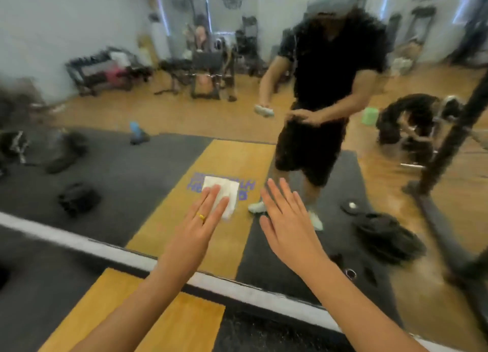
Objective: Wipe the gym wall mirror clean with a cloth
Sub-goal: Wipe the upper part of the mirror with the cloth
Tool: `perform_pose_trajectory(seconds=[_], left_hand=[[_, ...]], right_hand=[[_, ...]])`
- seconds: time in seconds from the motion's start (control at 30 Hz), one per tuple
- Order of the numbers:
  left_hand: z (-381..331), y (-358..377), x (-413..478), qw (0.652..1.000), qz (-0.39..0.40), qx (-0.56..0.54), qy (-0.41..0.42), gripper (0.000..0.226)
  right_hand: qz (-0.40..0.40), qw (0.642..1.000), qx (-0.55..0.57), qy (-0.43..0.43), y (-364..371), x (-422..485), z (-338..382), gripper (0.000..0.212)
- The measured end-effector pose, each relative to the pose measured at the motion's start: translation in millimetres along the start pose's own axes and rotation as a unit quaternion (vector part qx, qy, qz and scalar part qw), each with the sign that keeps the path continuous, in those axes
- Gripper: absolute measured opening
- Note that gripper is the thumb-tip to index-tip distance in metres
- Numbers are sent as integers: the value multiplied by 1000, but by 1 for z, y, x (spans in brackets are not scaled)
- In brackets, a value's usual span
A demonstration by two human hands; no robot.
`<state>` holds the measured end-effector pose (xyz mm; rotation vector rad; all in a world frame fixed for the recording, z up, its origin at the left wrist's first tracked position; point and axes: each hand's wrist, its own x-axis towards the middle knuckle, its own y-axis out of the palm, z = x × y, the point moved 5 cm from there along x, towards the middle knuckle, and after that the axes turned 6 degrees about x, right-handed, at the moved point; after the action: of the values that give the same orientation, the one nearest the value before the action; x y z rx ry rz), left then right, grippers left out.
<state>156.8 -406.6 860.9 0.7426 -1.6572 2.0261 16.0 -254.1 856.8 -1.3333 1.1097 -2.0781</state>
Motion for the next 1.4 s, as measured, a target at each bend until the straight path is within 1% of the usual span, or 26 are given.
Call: perform_pose_trajectory(seconds=[0.03, 0.1, 0.17, 0.3, 0.37, 0.4, 0.5, 0.6, 0.7, 0.77, 0.8, 0.9, 1.07, 1.17, 1.2, 1.27, 1.33, 1.4], left_hand=[[27, -17, -14, 1000, -7, 16, -20, 85], [79, -52, -45, 997, -16, 61, -43, 70], [129, -88, -81, 992, -9, 107, -65, 67], [241, -175, -142, 981, -23, 146, -126, 74], [295, -217, -163, 975, -35, 155, -158, 92], [319, -234, -173, 970, -39, 171, -168, 98], [383, -269, -203, 952, -44, 231, -195, 97], [434, -283, -225, 945, -47, 243, -214, 92], [477, -279, -230, 949, -38, 246, -191, 78], [517, -274, -231, 948, -48, 249, -193, 70], [538, -270, -231, 946, -54, 250, -198, 70], [605, -260, -223, 946, -74, 245, -199, 73], [724, -240, -183, 942, -123, 260, -175, 89], [796, -233, -149, 943, -150, 259, -142, 91], [820, -231, -136, 944, -162, 254, -137, 97], [868, -232, -106, 943, -193, 223, -152, 109], [912, -232, -73, 946, -213, 191, -155, 111], [949, -234, -40, 951, -218, 173, -136, 106]], right_hand=[[-3, 1000, 7, -23, 9, 20, 28, 56], [-3, 997, 28, -70, 30, 57, 89, 55], [-4, 993, 48, -110, 51, 89, 154, 55], [-11, 981, 94, -168, 86, 156, 296, 56], [-27, 976, 104, -187, 97, 191, 364, 56], [-31, 974, 106, -197, 102, 207, 394, 57], [-32, 968, 110, -221, 121, 247, 476, 58], [-32, 965, 107, -238, 143, 277, 535, 59], [-25, 961, 105, -253, 165, 309, 568, 60], [-38, 960, 109, -256, 182, 340, 588, 61], [-46, 959, 110, -257, 190, 356, 597, 61], [-72, 956, 107, -264, 216, 411, 624, 60], [-129, 951, 92, -264, 258, 528, 659, 59], [-162, 946, 84, -268, 274, 599, 682, 59], [-174, 943, 71, -273, 277, 621, 687, 59], [-195, 941, 37, -275, 277, 663, 695, 60], [-208, 939, 13, -275, 271, 702, 702, 61], [-205, 941, 12, -270, 266, 738, 709, 60]])
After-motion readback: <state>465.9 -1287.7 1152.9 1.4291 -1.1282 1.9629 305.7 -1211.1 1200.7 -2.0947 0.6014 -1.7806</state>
